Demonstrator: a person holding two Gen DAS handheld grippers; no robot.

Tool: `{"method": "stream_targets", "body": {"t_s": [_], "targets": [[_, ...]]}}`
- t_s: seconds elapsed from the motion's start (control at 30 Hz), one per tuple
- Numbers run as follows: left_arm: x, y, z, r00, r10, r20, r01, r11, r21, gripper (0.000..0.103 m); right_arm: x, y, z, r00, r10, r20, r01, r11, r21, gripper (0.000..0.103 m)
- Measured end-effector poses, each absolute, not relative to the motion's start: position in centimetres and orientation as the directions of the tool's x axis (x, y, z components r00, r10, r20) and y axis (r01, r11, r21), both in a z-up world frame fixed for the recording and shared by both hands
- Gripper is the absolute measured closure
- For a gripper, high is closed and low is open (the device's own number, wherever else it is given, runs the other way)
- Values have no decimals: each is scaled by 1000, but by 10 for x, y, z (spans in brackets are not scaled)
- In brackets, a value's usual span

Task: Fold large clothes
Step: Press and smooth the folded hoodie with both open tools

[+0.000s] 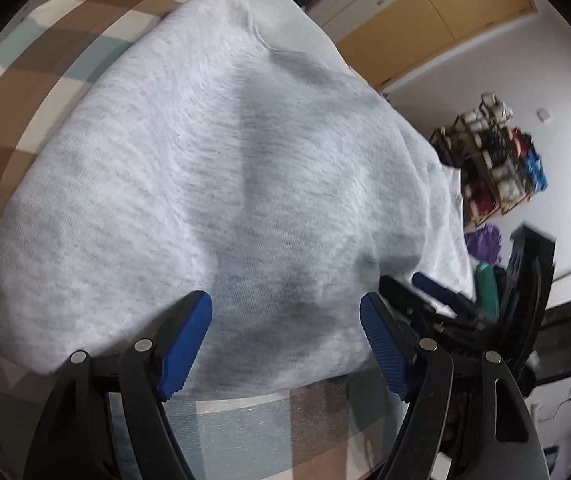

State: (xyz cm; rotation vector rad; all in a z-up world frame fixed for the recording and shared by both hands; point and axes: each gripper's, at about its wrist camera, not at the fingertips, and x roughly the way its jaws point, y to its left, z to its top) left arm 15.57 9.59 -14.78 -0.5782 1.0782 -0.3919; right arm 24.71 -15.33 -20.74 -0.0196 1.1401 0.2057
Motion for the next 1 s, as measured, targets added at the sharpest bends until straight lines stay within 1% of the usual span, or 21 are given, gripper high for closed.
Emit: {"method": "stream_targets", "body": {"t_s": [0.03, 0.07, 0.1, 0.13, 0.17, 0.2, 0.27, 0.3, 0.37, 0.4, 0.43, 0.47, 0.5, 0.53, 0.6, 0.63, 0.73, 0.8, 0.87, 0.93, 1.0], "targets": [[155, 93, -147, 425, -560, -712, 23, 793, -609, 31, 251, -151, -205, 377, 144, -915, -165, 983, 86, 4], [154, 93, -147, 423, -553, -718, 25, 799, -600, 31, 255, -152, -200, 349, 148, -926, -160, 982, 96, 15], [152, 93, -146, 423, -547, -722, 26, 804, -594, 31, 259, -153, -191, 345, 169, -923, -166, 979, 117, 27], [151, 94, -146, 424, -538, -728, 22, 811, -585, 31, 264, -154, -177, 360, 183, -915, -179, 976, 125, 52], [151, 93, -146, 424, -532, -733, 19, 815, -580, 31, 267, -152, -162, 390, 179, -903, -196, 975, 108, 56], [151, 93, -146, 420, -527, -739, 21, 820, -572, 31, 270, -149, -145, 449, 172, -877, -209, 974, 84, 55], [151, 91, -146, 415, -517, -749, 27, 829, -558, 31, 280, -144, -125, 533, 150, -833, -203, 978, 46, 44], [152, 90, -146, 416, -515, -750, 29, 831, -555, 31, 293, -140, -124, 527, 125, -840, -194, 981, 24, 44], [151, 88, -146, 425, -504, -752, 36, 839, -543, 31, 318, -131, -143, 446, 89, -890, -198, 980, -1, 48], [150, 86, -146, 429, -495, -756, 41, 847, -530, 31, 332, -126, -160, 393, 67, -917, -193, 981, -11, 48], [149, 85, -146, 430, -486, -761, 47, 854, -519, 31, 340, -125, -175, 357, 57, -932, -186, 982, -12, 44], [147, 85, -146, 432, -475, -767, 55, 862, -503, 31, 338, -126, -203, 280, 53, -959, -175, 985, 4, 43], [145, 84, -145, 436, -466, -770, 65, 870, -489, 30, 334, -123, -221, 244, 42, -969, -168, 986, 0, 42], [144, 83, -145, 439, -455, -775, 69, 877, -476, 30, 331, -117, -219, 315, 28, -949, -173, 985, -28, 42], [144, 83, -145, 436, -457, -775, 72, 876, -477, 30, 334, -115, -220, 288, 11, -957, -172, 984, -40, 42], [143, 84, -145, 434, -460, -774, 71, 874, -480, 30, 336, -119, -219, 266, 25, -964, -169, 985, -21, 43], [141, 85, -145, 428, -467, -774, 69, 871, -487, 30, 348, -126, -202, 241, 107, -965, -151, 986, 71, 64], [141, 86, -145, 425, -469, -774, 68, 870, -489, 30, 352, -127, -177, 330, 207, -921, -174, 972, 156, 63], [143, 83, -144, 423, -470, -775, 68, 869, -490, 30, 357, -107, -160, 397, 223, -890, -228, 964, 140, 63], [144, 79, -143, 424, -471, -773, 71, 869, -490, 30, 369, -85, -166, 376, 212, -902, -278, 954, 108, 64], [146, 76, -143, 423, -471, -774, 77, 870, -488, 30, 374, -66, -188, 310, 168, -936, -305, 950, 70, 64]]}}
